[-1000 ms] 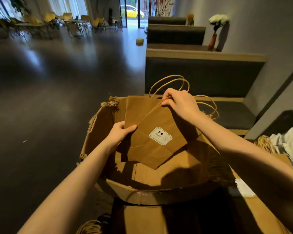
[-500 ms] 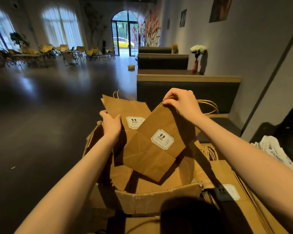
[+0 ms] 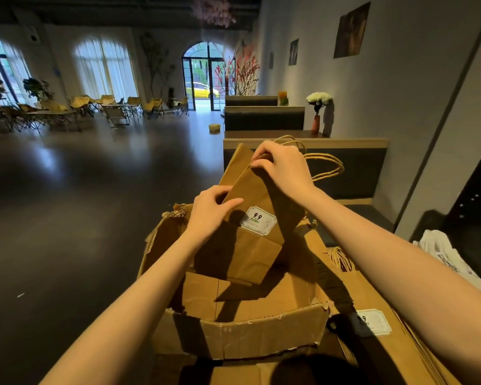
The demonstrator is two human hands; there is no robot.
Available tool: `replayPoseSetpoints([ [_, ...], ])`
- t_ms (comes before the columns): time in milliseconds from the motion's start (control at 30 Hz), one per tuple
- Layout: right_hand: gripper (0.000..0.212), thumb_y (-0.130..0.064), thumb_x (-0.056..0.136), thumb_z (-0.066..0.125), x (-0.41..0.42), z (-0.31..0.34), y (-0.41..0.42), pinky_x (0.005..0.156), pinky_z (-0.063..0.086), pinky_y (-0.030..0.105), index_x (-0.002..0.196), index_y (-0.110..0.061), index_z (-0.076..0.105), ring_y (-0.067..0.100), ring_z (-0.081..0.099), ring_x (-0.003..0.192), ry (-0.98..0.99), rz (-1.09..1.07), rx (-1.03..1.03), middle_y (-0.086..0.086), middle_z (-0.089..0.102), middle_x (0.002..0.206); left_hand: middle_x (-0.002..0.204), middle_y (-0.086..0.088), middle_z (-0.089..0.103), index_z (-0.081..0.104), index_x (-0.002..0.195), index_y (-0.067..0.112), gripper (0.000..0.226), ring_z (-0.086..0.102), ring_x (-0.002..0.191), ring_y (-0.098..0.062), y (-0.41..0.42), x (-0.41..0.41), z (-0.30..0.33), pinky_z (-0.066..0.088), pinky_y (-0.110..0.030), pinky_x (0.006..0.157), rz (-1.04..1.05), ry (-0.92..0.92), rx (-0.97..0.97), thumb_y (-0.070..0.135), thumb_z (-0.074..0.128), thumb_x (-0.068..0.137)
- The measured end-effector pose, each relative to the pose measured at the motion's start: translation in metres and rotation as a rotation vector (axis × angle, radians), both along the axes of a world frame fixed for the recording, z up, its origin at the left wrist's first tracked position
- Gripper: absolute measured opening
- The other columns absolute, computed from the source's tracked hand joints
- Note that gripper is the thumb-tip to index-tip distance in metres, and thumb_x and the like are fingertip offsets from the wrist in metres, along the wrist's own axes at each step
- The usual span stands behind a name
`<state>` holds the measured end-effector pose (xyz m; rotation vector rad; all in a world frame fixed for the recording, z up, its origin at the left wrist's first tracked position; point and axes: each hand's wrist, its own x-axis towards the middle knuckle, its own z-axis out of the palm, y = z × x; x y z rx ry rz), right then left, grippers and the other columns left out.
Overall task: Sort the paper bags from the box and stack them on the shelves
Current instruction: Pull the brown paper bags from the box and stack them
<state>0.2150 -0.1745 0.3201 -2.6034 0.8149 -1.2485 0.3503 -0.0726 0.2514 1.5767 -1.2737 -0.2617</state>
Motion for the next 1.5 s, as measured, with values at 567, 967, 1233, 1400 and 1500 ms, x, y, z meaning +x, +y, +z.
replayPoseSetpoints([
  [567,0.032,-0.030,0.100,0.040,-0.033,-0.050,0.010,0.076,0.049,0.028,0.085,-0.014,0.063,0.010,0.056,0.073,0.077,-0.028,0.738,0.000,0.061,0.083,0.128,0.000,0.050,0.037,0.136,0.020,0.049,0.047,0.113,-0.016,0.006,0.001,0.023,0.034,-0.022,0.086,0.508,0.403,-0.339,-0.004,0.034,0.094],
  [967,0.082,-0.034,0.092,0.054,-0.006,-0.066,0.057,0.094,0.043,0.056,0.152,-0.018,0.000,0.042,0.034,0.135,-0.435,0.386,1.984,0.017,0.006,0.158,0.107,-0.002,0.063,0.055,0.120,0.005,0.028,0.061,0.094,-0.009,-0.009,-0.017,0.052,0.051,-0.012,0.071,0.353,0.791,-0.599,0.001,0.041,0.097],
  [1233,0.047,-0.013,0.096,0.049,-0.010,-0.067,0.046,0.072,0.059,0.038,0.140,-0.019,0.033,0.024,0.064,0.089,-0.592,0.333,1.575,0.012,0.048,0.136,0.097,0.002,0.064,0.055,0.096,0.019,0.015,0.064,0.086,-0.014,-0.002,-0.002,0.050,0.055,-0.031,0.081,0.183,1.126,-0.453,0.007,0.048,0.096],
  [1400,0.027,-0.016,0.096,0.050,-0.027,-0.059,0.032,0.061,0.058,0.024,0.121,-0.020,0.040,0.019,0.059,0.106,-0.581,0.204,1.109,0.008,0.051,0.134,0.088,0.003,0.063,0.055,0.087,0.018,0.020,0.062,0.084,-0.013,0.007,0.014,0.033,0.051,-0.024,0.067,0.234,1.137,-0.423,-0.002,0.058,0.088],
  [1500,0.026,-0.018,0.097,0.049,-0.039,-0.059,0.031,0.063,0.054,0.021,0.121,-0.019,0.042,0.016,0.059,0.107,-0.571,0.176,0.948,0.004,0.055,0.129,0.097,-0.003,0.064,0.056,0.100,0.012,0.019,0.064,0.092,-0.020,0.014,0.023,0.022,0.054,-0.026,0.066,0.204,1.230,-0.440,-0.001,0.061,0.087],
])
